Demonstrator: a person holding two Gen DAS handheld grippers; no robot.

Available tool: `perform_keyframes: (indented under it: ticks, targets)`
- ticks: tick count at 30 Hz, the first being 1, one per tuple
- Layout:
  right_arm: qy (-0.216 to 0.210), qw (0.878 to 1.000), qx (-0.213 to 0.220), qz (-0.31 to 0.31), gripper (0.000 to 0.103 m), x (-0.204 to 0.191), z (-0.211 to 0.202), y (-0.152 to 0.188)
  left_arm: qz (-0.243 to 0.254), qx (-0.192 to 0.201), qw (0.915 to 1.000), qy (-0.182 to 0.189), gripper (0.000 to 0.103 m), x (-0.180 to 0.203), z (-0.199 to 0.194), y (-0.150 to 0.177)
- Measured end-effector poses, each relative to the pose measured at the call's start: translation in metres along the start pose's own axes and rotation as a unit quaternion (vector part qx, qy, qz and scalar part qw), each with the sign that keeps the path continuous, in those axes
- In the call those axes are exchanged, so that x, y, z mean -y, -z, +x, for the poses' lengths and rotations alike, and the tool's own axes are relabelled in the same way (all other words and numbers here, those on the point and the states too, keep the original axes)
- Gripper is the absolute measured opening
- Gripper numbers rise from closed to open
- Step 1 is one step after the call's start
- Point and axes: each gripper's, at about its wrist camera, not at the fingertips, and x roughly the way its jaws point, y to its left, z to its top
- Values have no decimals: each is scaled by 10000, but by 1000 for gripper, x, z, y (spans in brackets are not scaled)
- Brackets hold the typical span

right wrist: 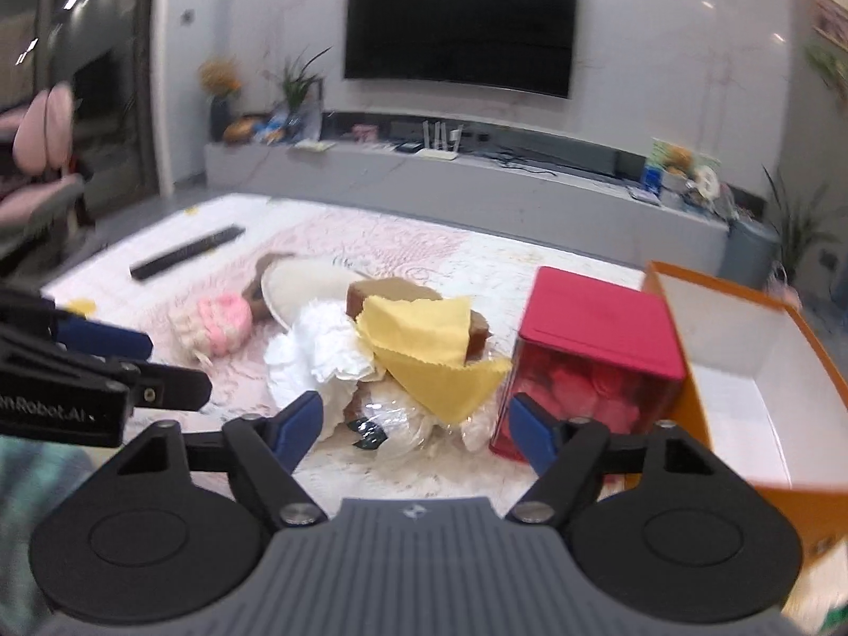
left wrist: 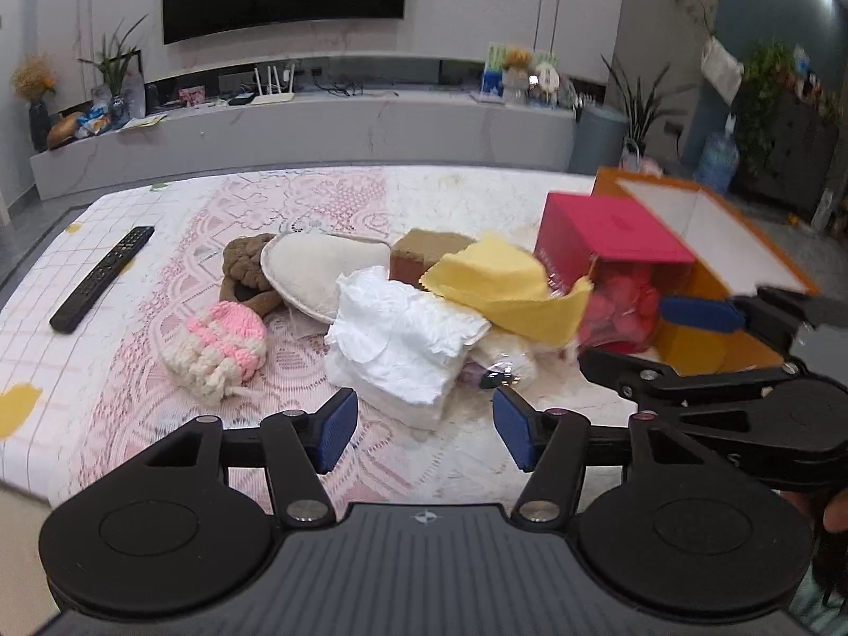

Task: Organize soft objects
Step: 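Grasp the yellow cloth with the right tool while the left tool grasps the white cloth, then carry the white cloth and yellow cloth over the open white box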

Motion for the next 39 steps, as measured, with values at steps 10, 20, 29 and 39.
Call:
perform_keyframes:
  ticks: [10,20,29,39]
  targets:
    - [-68,9944,-71,-1050,61,-1,82,-10,562,-434,9975,-8,76,-6,61,-14]
    - [-302,9942,-155,-1025,16,8,116,-3,1055,-617,9925,-95,84,9,98,-18]
    - [-622,9965,-228,-509,2,22,115,0,2128,-477,9705,-1030,86,41,132,-11]
    - [-719,9964,-235,-369,2,23,114,4,2417,-353,9551,-1677,17,45,141,-5]
